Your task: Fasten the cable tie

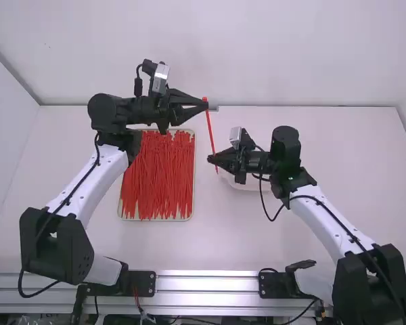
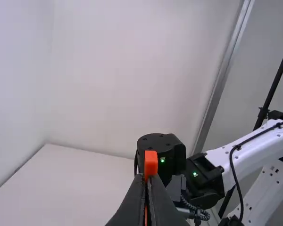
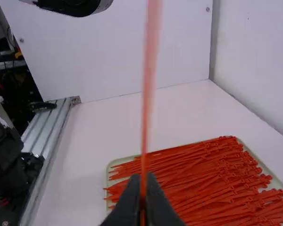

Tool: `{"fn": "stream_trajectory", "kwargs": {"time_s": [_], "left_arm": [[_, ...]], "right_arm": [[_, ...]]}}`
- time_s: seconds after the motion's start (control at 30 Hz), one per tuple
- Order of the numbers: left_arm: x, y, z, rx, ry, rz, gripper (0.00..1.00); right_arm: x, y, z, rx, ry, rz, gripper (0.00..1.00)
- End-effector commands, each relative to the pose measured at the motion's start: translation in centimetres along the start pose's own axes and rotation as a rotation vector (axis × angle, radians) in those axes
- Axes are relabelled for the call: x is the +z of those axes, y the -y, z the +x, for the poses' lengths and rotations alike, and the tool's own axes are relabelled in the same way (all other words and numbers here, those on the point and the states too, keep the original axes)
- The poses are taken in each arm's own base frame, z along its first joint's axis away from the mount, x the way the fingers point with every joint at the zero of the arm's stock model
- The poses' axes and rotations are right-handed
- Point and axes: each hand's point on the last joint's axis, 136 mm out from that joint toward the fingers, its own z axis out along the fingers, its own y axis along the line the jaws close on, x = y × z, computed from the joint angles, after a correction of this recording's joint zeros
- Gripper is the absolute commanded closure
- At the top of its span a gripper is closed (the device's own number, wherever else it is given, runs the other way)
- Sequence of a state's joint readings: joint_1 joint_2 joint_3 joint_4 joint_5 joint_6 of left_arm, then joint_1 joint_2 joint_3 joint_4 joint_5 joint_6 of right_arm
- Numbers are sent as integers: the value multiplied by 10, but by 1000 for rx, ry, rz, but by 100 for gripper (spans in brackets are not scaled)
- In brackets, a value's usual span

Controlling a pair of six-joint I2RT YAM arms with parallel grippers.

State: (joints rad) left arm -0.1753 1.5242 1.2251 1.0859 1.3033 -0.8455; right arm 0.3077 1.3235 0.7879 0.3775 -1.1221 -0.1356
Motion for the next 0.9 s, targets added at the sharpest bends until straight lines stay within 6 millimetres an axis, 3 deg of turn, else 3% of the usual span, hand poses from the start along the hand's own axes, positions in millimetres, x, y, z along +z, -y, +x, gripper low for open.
{"fn": "stream_trajectory", "kwargs": {"time_s": [0.0,0.17,0.23,0.3,0.33,0.37,0.47,0.5,0.87], "left_arm": [[1,2,-11,32,18,-5,99],[0,-1,-12,29,26,-16,98],[-3,-5,-13,16,29,-33,84],[-7,-10,-12,-3,27,-49,58],[-8,-11,-12,-5,26,-52,53],[-11,-11,-11,-5,20,-54,37],[-16,-12,-10,-2,4,-55,20],[-20,-13,-9,-3,-5,-56,1],[-38,-21,-5,-4,-37,-83,1]], "right_arm": [[-1,-2,-16,-47,20,-4,100],[-1,-1,-16,-46,20,1,100],[-1,-1,-16,-47,19,4,100],[-3,1,-16,-46,20,9,100],[-4,2,-16,-45,20,14,100],[-7,5,-16,-44,21,24,100],[-12,11,-16,-37,23,45,100],[-15,14,-16,-32,24,58,100],[-39,41,-16,-16,29,167,100]]}}
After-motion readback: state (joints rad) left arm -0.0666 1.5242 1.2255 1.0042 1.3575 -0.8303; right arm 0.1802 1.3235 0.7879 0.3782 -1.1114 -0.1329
